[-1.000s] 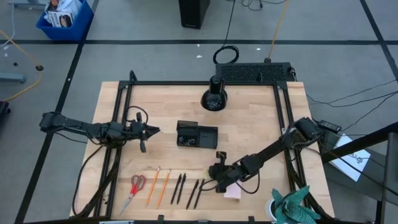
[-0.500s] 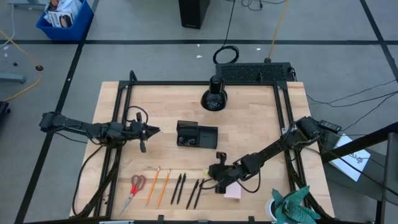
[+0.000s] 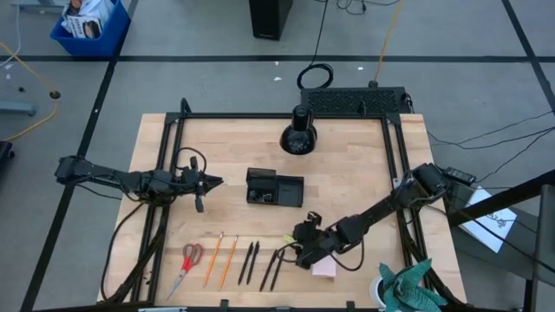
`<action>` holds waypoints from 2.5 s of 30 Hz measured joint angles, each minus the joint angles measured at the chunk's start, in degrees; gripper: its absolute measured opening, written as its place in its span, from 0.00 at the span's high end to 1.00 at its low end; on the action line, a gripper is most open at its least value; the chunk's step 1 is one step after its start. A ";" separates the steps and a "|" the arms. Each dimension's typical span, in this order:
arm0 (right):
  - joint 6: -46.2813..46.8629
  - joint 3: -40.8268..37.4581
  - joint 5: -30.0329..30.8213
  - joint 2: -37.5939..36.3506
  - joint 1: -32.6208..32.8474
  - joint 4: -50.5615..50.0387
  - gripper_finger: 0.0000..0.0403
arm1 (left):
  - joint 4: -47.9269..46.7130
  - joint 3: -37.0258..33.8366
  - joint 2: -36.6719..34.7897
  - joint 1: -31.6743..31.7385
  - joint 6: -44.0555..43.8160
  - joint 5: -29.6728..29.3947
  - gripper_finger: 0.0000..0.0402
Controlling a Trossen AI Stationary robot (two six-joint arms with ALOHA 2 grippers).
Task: Pick and place office supplies into organizer
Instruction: Put the eraser into the desk organizer
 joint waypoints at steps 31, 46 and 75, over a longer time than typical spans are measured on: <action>-8.44 0.20 0.43 6.10 0.12 -7.22 0.73 | -0.04 0.00 -0.02 -0.01 -0.17 0.00 0.90; -14.50 -2.01 -3.41 6.01 -0.41 -6.04 0.81 | -0.07 0.00 -0.02 0.02 -0.04 0.00 0.90; -34.41 -3.02 1.52 -3.15 -6.14 16.98 0.81 | 0.15 0.02 -0.01 0.00 -0.07 -0.02 0.90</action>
